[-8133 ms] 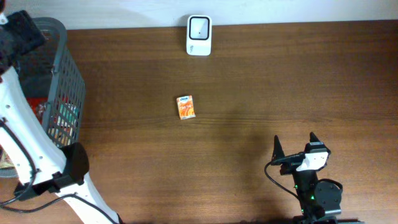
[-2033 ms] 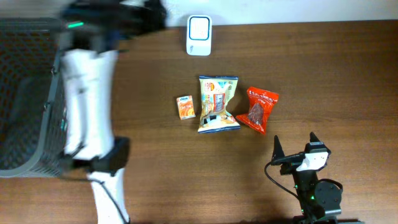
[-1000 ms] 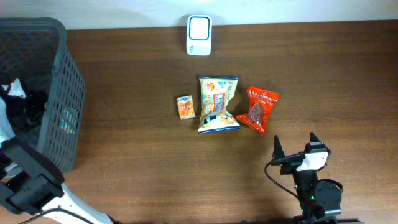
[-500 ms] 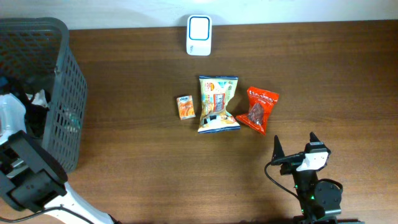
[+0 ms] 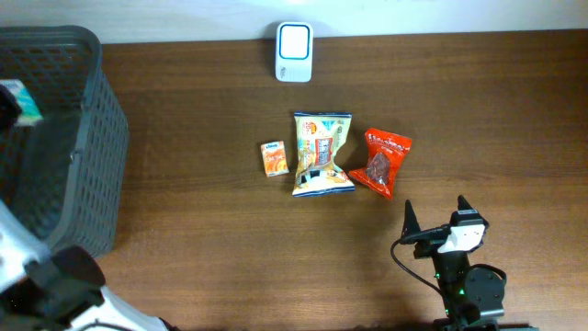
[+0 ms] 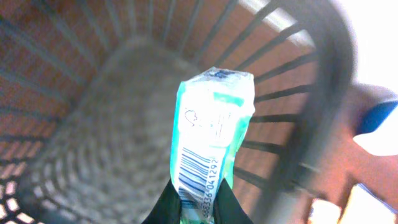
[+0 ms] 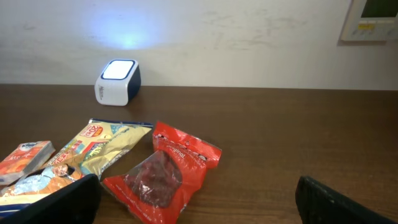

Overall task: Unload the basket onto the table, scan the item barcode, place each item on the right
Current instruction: 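Place the teal box left of the tissue pack with left gripper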

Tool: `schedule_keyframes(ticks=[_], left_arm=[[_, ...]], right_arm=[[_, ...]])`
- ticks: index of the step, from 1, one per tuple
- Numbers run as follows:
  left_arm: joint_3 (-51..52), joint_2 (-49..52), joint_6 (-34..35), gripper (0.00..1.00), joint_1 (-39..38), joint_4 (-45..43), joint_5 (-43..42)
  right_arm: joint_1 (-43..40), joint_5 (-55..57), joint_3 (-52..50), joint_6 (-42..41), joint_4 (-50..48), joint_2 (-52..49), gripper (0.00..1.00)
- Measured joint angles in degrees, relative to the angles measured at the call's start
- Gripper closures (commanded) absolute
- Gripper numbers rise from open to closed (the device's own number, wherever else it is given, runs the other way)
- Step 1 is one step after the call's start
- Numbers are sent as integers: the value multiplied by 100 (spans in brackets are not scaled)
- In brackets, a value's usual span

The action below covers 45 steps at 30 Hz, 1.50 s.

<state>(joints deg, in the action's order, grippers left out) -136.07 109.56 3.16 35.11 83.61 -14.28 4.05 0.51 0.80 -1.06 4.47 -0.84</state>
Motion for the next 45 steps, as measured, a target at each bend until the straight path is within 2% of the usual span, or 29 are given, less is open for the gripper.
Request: schedule_keyframes(ticks=[2, 5, 8, 11, 14, 17, 20, 24, 25, 29, 30, 31, 32, 35, 38, 42, 44, 45], left_arm=[[-219, -581, 15, 100, -90, 111, -240], [-321, -1226, 31, 100, -472, 254, -1285], [-291, -1305, -15, 100, -1408, 249, -2037], [177, -1220, -48, 100, -2686, 111, -2124], [1121, -1097, -55, 100, -4004, -240, -1572], [2146, -914, -17, 100, -4826, -916, -990], [3097, -601, 619, 100, -5353, -1467, 11], [3974, -179, 1303, 99, -5525, -2216, 1172], [4146, -44, 1519, 92, -5539, -2343, 1471], [4385, 538, 1939, 93, -5541, -2586, 1989], [4385, 680, 1969, 82, -5543, -2612, 2017], [4395, 879, 2013, 54, -5558, -2632, 2009], [4400, 1016, 2076, 1, -5558, -2634, 1947], [4395, 1220, 2070, 1, -5556, -2588, 1902], [3832, 1224, 2068, 1, -5462, -1635, 2070], [1582, 1220, 2068, 1, -5040, -72, 2234], [693, 1163, 2068, 1, -4883, 402, 2271], [-92, 1156, 2070, 1, -4793, 857, 2291]], right_arm=[[0, 2, 0, -4, 0, 0, 2], [0, 0, 0, 0, 0, 0, 1], [0, 0, 0, -2, 0, 0, 2], [0, 2, 0, -2, 0, -2, 2], [0, 0, 0, 0, 0, 0, 1], [0, 4, 0, 0, 0, -2, 1], [0, 0, 0, 0, 0, -2, 2], [0, 2, 0, -4, 0, 0, 1], [0, 0, 0, -4, 0, 0, 2], [0, 2, 0, -2, 0, 0, 1], [0, 0, 0, -4, 0, 0, 2], [0, 2, 0, 0, 0, 0, 1], [0, 2, 0, -4, 0, 0, 2], [0, 2, 0, 0, 0, 0, 2], [0, 0, 0, 0, 0, 0, 1], [0, 2, 0, 0, 0, 0, 2], [0, 0, 0, 0, 0, 2, 1], [0, 2, 0, 0, 0, 4, 1]])
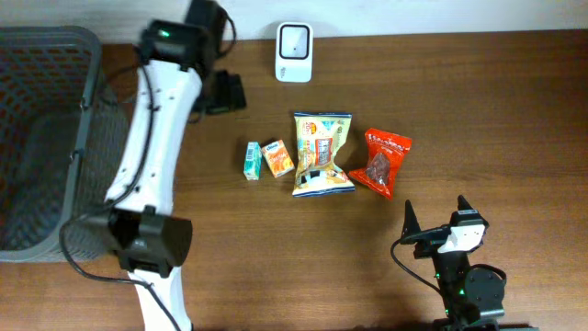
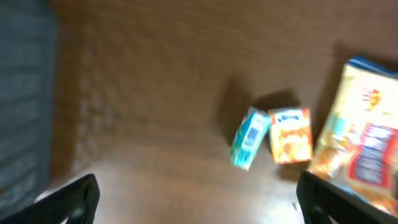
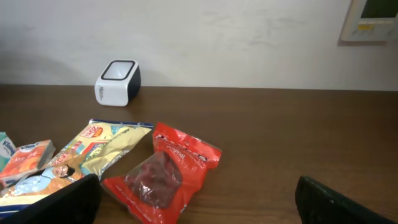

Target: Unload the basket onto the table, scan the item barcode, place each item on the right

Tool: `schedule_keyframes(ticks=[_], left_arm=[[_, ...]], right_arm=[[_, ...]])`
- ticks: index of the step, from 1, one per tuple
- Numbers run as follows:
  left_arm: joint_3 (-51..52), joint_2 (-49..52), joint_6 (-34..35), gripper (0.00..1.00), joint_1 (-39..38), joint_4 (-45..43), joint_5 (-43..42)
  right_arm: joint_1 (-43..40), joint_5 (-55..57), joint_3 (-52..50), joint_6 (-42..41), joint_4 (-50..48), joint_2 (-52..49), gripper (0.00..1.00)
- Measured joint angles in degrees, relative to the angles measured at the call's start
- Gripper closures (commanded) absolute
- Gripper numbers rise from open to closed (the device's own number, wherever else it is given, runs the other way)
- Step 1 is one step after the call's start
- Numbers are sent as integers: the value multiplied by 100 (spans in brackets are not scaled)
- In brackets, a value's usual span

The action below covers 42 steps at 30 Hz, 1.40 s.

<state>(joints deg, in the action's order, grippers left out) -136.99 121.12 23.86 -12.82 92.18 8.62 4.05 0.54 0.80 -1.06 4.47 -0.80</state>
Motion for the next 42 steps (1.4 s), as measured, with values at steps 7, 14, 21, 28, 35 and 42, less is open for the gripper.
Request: schedule_keyframes(ticks=[7, 14, 21, 28, 35, 42], left_arm=[[-1517, -750, -70, 1, 413, 431, 385], [-1604, -1460, -70, 1, 925, 446, 605], [-1569, -1449, -70, 1, 925, 446, 603], [-1569, -1449, -72, 1, 925, 448, 603], [-1552, -1447, -74, 1, 925, 448, 605], [-1543, -1425, -92, 1, 925, 468, 621]], right_arm=[[0, -2, 0, 0, 0, 0, 1], [0, -2, 0, 0, 0, 0, 2], [0, -24, -7, -44, -155, 0, 2], [0, -3121, -17, -2608, -986, -9, 1], [-2, -3038, 466, -3064, -2933, -42, 2], [-13, -2608, 4708, -684, 2149, -3097, 2]])
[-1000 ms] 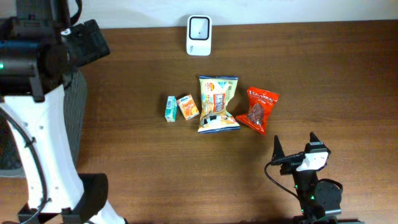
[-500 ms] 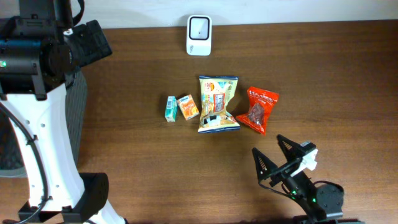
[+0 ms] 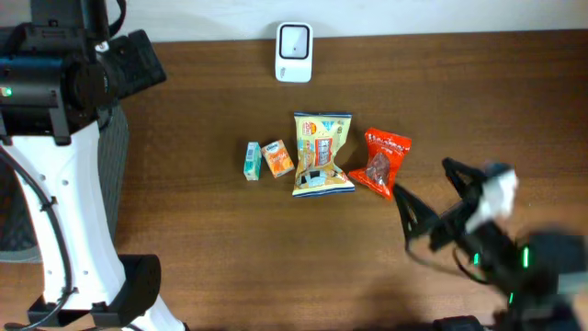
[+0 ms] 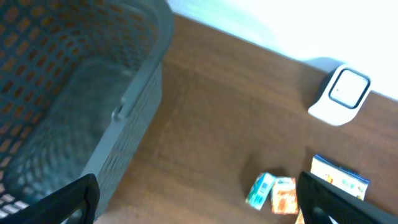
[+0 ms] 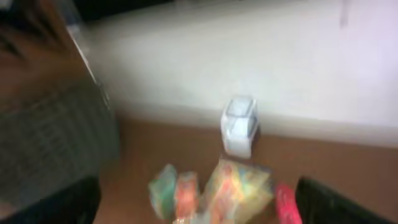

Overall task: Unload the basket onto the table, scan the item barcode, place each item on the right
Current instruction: 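Reach the right gripper to the red Hacks bag and grasp it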

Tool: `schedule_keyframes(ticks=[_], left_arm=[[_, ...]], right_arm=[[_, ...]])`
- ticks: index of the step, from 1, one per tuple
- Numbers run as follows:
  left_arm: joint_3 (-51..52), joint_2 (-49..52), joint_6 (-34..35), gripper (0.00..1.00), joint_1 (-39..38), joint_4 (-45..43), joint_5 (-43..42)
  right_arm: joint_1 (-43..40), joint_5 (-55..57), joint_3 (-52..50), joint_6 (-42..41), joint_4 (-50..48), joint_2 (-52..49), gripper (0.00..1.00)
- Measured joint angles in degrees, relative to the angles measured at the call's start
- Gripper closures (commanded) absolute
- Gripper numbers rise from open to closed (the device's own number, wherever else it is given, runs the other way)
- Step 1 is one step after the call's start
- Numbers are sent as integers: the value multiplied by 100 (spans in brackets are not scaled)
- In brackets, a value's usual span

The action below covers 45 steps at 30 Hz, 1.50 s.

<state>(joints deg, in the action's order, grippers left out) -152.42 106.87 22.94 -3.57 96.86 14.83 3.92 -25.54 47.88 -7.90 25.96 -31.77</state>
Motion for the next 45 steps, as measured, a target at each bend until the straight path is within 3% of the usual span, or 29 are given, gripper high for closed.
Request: schedule_keyframes(ticks=[4, 6, 10, 12, 14, 20, 30, 37, 43, 45], left_arm=[[0, 7, 2, 1, 0, -28, 4], [0, 7, 0, 1, 0, -22, 2], [0, 11, 0, 1, 0, -22, 4], [0, 11, 2, 1, 0, -22, 4], [0, 11, 0, 1, 0, -17, 4], [0, 11, 0, 1, 0, -20, 7], [0, 11, 0, 1, 0, -20, 4], [0, 11, 0, 1, 0, -20, 4], [0, 11, 0, 1, 0, -17, 4], [0, 11, 0, 1, 0, -17, 4]], right_arm=[[-4, 57, 2717, 789, 2603, -2702, 2], [-4, -151, 3921, 868, 3342, -3965, 2], [15, -1228, 4391, 946, 3613, -5639, 2], [125, -560, 4395, 610, 3705, -6251, 2], [492, 986, 4395, -195, 3864, -6778, 2], [1318, 2953, 4395, -1300, 3764, -7803, 2], [1565, 3571, 4153, -1971, 3397, -8273, 1], [1816, 4334, 3685, -2083, 3075, -8284, 16], [2024, 4708, 3185, -2076, 2304, -8286, 20], [2024, 4745, 2944, -2074, 2074, -8284, 34]])
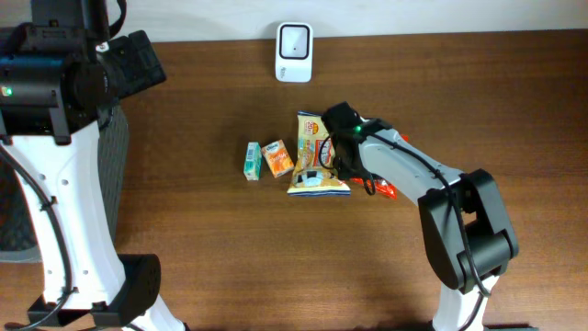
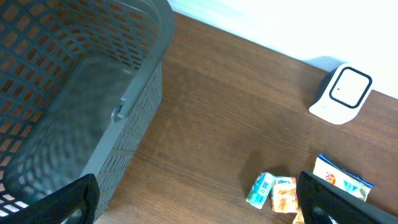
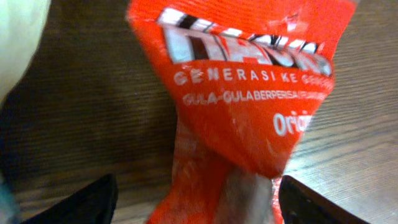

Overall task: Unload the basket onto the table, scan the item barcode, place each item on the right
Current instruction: 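Reach the right gripper to the red Hacks bag and grasp it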

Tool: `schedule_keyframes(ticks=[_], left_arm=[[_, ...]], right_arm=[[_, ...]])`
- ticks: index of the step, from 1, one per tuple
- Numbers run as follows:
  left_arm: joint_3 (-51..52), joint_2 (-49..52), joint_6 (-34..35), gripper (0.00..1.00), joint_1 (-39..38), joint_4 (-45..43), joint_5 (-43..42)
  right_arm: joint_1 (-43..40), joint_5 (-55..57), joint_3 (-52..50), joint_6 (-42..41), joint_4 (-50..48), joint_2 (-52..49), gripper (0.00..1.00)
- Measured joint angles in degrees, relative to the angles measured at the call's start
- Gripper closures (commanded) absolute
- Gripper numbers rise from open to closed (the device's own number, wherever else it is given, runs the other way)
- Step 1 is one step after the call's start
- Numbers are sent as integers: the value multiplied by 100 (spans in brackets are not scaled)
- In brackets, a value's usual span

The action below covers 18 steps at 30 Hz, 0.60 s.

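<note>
A red snack packet (image 3: 249, 93) fills the right wrist view. My right gripper (image 3: 199, 208) is open just over it, one fingertip on either side of its lower end. From overhead the right arm covers most of the red packet (image 1: 385, 190), with the right gripper (image 1: 361, 171) beside the yellow snack bag (image 1: 319, 156). The white scanner (image 1: 294, 39) stands at the table's far edge. My left gripper (image 2: 193, 208) hangs high and open with nothing between its fingers.
A small teal pack (image 1: 252, 160) and an orange tissue pack (image 1: 276, 158) lie left of the yellow bag. A grey mesh basket (image 2: 74, 93) stands at the table's left end, under the raised left arm (image 1: 64, 83).
My right arm was raised and blurred at the front right. Now it is low over the red packet with its open fingers on both sides of it. The left arm has not moved.
My left gripper was shut on the teal pack over the basket while the right arm sat at the front right. Then the teal pack lay beside the orange pack and the left gripper was open. The left arm then stood raised by the basket; the right gripper now straddles the red packet.
</note>
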<state>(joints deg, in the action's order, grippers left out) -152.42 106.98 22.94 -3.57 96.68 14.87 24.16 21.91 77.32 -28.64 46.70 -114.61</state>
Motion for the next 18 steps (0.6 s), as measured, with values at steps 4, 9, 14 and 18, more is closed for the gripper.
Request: schedule_keyframes(ticks=[4, 9, 14, 18], left_arm=[[0, 0, 0, 1, 0, -2, 0], [0, 0, 0, 1, 0, -4, 0], [0, 0, 0, 1, 0, 2, 0], [0, 0, 0, 1, 0, -2, 0]], right_arm=[[0, 149, -223, 26, -114, -2, 70], [-4, 52, 22, 20, 317, 0, 96], [-186, -1493, 1530, 452, 1182, -74, 96], [-1097, -3781, 2096, 1189, 1377, -74, 96]])
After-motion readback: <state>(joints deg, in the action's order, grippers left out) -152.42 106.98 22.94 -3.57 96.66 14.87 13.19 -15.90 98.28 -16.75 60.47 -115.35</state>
